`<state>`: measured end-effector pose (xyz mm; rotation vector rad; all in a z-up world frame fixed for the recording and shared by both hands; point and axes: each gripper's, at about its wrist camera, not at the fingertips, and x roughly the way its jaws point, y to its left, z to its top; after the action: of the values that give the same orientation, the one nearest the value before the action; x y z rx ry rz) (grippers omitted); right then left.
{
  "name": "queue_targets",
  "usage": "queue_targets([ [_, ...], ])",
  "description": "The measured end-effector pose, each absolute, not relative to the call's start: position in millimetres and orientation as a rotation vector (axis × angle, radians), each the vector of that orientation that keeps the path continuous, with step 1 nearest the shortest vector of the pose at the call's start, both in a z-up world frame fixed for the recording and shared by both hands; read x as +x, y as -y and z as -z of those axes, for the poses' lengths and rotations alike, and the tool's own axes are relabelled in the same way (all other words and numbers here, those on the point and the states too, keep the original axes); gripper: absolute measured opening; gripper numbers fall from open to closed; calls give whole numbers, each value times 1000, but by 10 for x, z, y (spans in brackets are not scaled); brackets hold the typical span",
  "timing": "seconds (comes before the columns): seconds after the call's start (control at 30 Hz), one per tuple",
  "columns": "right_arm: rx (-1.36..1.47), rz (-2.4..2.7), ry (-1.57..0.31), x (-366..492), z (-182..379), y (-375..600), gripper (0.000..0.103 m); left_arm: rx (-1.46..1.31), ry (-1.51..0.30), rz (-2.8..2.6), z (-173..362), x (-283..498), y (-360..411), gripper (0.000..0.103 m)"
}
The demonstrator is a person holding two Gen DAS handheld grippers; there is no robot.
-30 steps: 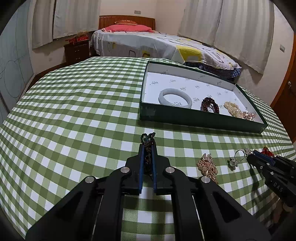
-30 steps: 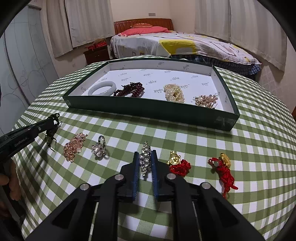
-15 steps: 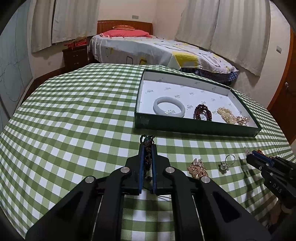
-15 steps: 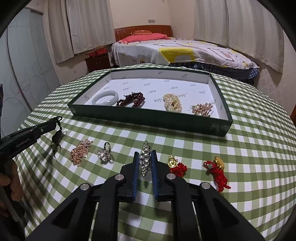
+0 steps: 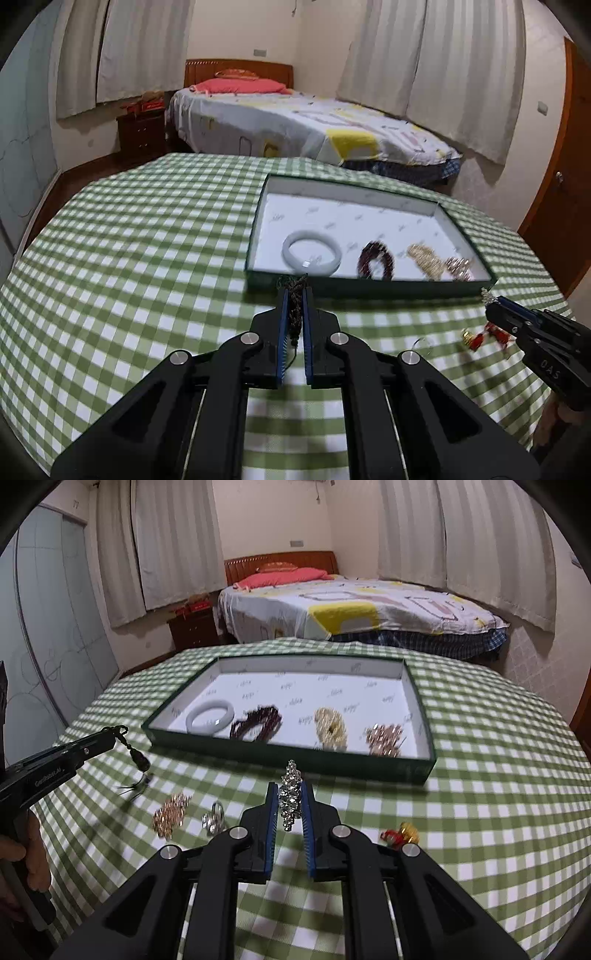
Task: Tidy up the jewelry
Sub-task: 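Carry the necklace and brooch over the white jewelry box with both tools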
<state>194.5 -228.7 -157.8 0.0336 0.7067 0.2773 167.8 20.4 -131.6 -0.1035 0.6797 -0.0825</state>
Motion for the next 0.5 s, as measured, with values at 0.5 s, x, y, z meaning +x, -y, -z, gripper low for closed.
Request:
queue_targets([
  [0.5,51,-225,-594,2483,1239,2507,13,-110,-553,153,875,2206,66,8],
])
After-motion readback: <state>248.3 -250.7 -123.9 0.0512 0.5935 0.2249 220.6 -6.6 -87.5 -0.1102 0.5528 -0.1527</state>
